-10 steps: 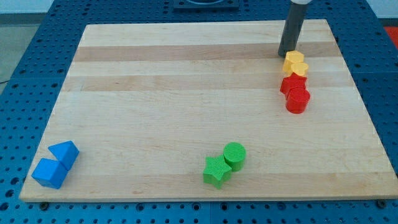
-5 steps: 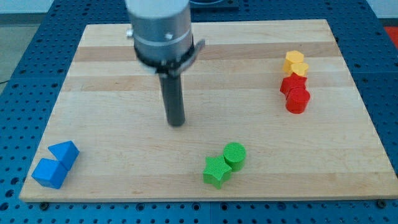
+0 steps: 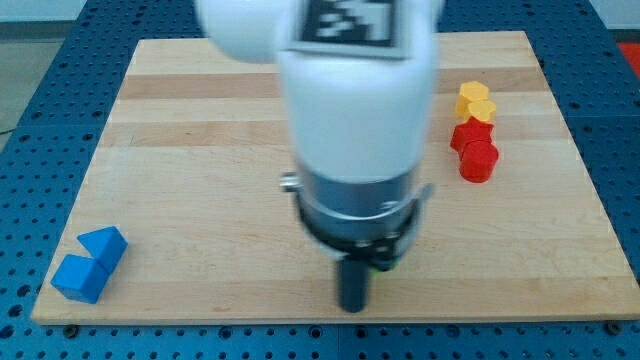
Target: Separate the green blocks
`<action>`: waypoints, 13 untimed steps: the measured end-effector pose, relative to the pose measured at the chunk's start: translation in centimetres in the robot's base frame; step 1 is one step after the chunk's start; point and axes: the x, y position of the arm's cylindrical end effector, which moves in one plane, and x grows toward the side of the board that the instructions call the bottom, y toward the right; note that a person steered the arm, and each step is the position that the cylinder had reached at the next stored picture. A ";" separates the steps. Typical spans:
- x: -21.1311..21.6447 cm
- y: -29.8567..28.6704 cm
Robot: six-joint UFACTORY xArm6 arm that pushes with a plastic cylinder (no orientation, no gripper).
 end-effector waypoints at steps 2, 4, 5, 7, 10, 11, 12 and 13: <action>-0.6 3.2; 0.1 -2.2; -3.8 -2.1; -5.8 6.9; -6.1 -1.9; -7.5 0.4; -7.6 5.0; -7.6 9.0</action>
